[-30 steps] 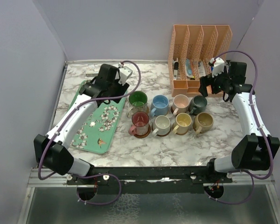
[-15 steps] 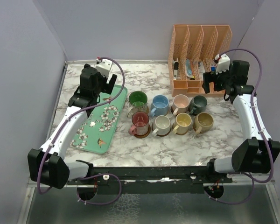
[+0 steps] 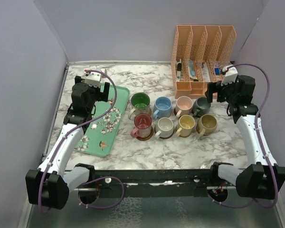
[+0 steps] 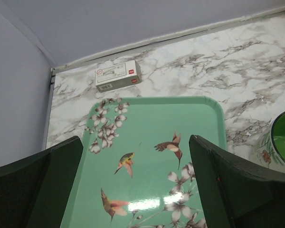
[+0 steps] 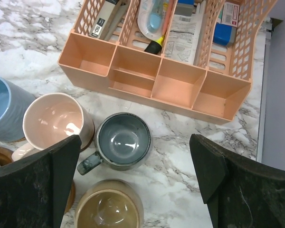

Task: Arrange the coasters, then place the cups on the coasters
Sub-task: Reset both arms

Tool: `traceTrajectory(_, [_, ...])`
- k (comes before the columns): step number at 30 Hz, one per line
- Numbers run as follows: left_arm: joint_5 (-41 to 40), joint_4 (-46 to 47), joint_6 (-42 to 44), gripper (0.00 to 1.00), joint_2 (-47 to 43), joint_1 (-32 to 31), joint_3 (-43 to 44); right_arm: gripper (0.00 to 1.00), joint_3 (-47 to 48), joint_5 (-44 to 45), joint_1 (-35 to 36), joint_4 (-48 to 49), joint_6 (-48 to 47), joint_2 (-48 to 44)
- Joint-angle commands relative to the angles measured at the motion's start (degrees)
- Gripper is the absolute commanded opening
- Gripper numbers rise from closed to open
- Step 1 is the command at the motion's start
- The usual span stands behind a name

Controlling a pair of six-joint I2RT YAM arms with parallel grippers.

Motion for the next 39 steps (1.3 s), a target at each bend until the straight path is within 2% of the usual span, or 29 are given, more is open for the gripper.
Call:
traceTrajectory(1, [4.32,1.86,-1.45,0.99,-0.78,0.40,2.87,1.00,0.27,-2.61,0.18,2.06,0.06,-3.66])
traceTrajectory(4, [4.61,-0.88,-1.59,0.99,-0.71,0.41,4.14,1.00,-3.27,-4.79,0.18,4.41,-1.54,-7.76])
traceTrajectory(10, [7.22,-1.85,-0.18,0.99,-3.59,0.65,1.28,1.00,-8.90,-6.13,0.18,9.04,-1.66,-15.30])
traceTrajectory(23, [10.32,-0.90,0.70,0.99,-7.10,1.45,-3.15,1.00,-9.21,-6.91,0.18,8.41,-2.52,-17.01])
traceTrajectory(39, [8.05,-6.05,0.26,0.99,-11.88,4.25,1.48,1.00,-9.59,-7.35,0.09,9.23,-2.95,-21.55])
